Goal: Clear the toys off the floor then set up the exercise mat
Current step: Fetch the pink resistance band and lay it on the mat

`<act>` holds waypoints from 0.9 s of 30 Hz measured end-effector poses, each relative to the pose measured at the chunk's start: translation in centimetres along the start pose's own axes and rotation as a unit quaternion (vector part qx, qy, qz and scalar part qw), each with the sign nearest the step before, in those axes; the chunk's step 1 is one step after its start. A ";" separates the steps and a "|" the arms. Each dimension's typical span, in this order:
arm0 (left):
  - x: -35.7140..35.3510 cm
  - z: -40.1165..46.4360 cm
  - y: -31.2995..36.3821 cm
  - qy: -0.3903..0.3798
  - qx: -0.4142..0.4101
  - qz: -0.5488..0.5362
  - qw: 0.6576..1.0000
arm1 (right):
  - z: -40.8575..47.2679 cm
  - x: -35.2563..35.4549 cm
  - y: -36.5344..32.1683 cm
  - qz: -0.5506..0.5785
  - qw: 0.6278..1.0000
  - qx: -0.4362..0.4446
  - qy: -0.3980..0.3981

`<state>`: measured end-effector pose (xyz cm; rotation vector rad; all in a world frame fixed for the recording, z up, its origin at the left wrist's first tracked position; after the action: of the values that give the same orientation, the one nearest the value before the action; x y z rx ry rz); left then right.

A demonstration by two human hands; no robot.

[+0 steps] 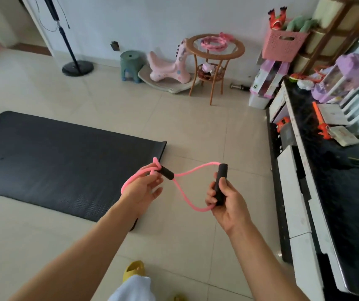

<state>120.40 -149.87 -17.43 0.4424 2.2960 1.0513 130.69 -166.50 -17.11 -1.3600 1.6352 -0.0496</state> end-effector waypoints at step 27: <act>44.0 -1.1 15.6 0.107 0.057 -0.118 0.986 | 1.7 -20.0 31.7 -0.084 0.989 -0.001 0.124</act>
<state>86.17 -118.23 -20.68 0.0991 2.5317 0.8901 106.75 -138.32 -23.47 -1.5390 1.7182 -0.3280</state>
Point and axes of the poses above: each hand's wrist, its own z-axis towards the middle knuckle, its own x-axis out of the back of the hand, y = z × x, the point moved 3 cm from there along z, towards the middle knuckle, and after that the axes turned 2 degrees about -x, right-handed, at the moved point
